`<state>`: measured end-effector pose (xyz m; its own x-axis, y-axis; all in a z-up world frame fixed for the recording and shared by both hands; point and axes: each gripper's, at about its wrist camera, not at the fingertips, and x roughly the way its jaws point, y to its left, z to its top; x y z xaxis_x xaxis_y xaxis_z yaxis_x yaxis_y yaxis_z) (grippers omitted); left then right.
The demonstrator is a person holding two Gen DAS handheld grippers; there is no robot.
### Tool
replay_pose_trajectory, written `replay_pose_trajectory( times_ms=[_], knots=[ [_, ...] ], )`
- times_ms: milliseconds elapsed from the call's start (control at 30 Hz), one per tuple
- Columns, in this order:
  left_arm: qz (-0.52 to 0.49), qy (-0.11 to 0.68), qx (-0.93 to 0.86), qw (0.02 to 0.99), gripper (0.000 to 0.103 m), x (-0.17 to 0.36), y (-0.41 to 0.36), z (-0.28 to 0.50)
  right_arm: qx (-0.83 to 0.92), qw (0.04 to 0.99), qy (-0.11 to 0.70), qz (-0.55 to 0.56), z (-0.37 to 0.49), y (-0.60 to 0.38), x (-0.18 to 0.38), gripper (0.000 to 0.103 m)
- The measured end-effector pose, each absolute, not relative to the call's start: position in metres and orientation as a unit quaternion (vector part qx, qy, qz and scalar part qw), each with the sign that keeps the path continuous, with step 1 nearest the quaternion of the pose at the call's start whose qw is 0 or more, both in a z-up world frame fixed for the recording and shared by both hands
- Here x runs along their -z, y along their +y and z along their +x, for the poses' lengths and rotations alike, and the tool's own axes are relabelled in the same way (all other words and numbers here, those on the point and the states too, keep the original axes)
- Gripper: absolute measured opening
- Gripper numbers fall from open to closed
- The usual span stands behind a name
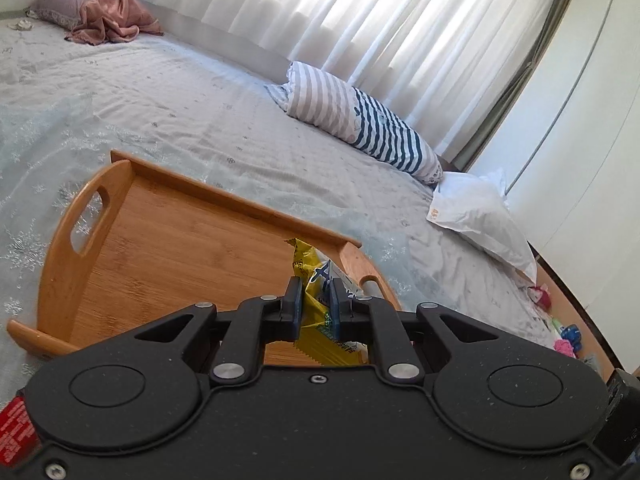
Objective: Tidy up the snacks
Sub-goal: 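Lift the yellow pack with the left tool while the right tool carries the red bag toward the tray, then lower and release the yellow pack on the tray while the right tool releases the red bag beside it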
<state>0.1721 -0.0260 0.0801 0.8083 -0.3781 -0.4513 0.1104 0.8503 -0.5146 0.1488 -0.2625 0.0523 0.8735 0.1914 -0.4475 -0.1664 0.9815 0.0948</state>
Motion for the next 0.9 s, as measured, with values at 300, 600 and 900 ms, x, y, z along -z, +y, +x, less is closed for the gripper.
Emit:
replay_pose_trajectory(
  times_ms=[300,600,900],
  knots=[
    [-0.272,0.315,0.115,0.902,0.013,-0.037,-0.025,0.214,-0.111,0.954,0.277,0.0,0.194,-0.26,-0.03,0.073],
    [-0.269,0.33,0.1,0.899,0.013,-0.015,-0.03,0.227,-0.114,0.948,0.297,0.004,0.208,-0.261,-0.016,0.073],
    [-0.265,0.339,0.094,0.898,0.013,-0.003,-0.035,0.226,-0.124,0.948,0.292,0.015,0.209,-0.263,-0.013,0.073]
  ],
)
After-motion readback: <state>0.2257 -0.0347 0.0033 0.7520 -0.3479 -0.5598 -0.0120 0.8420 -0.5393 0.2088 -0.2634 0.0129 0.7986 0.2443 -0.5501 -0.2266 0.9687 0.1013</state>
